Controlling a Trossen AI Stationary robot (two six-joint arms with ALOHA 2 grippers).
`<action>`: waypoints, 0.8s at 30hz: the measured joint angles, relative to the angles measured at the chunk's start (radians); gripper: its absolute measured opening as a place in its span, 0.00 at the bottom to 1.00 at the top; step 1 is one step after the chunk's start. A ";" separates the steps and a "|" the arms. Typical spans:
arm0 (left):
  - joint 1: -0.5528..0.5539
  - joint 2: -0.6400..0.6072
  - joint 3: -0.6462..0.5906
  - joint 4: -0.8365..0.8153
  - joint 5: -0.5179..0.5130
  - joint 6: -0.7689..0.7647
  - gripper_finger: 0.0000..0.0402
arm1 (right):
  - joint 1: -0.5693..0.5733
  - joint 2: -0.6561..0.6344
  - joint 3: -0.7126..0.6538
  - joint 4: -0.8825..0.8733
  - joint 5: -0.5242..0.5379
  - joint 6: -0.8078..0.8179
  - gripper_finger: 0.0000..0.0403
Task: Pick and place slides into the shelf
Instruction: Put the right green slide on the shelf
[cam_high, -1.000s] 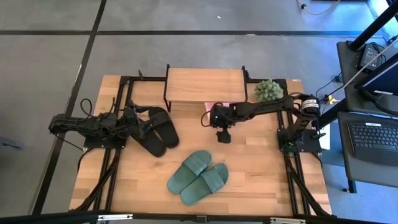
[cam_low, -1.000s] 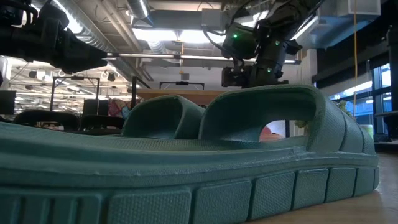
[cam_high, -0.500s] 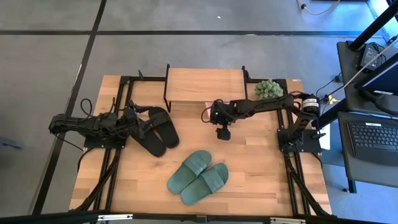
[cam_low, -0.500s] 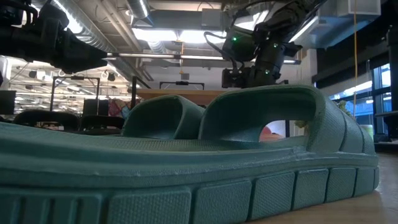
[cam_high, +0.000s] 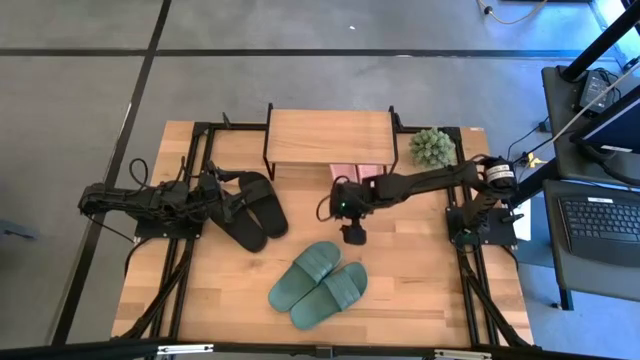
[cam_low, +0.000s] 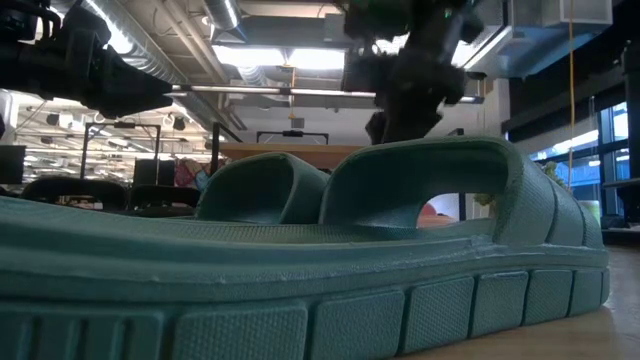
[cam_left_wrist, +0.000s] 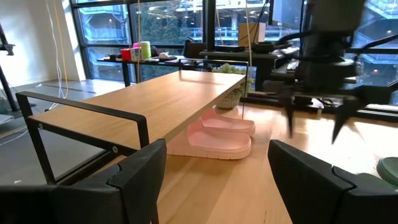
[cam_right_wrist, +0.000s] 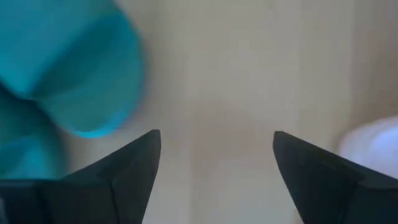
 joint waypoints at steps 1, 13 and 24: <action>0.000 0.000 0.000 0.000 0.001 0.000 0.68 | 0.018 0.000 0.014 -0.024 0.000 0.020 0.77; 0.000 0.000 0.000 0.000 0.006 -0.006 0.68 | 0.231 0.000 0.161 -0.230 0.000 0.310 0.77; 0.000 0.000 0.000 0.000 0.006 0.007 0.68 | 0.403 0.000 0.355 -0.318 0.188 0.597 0.77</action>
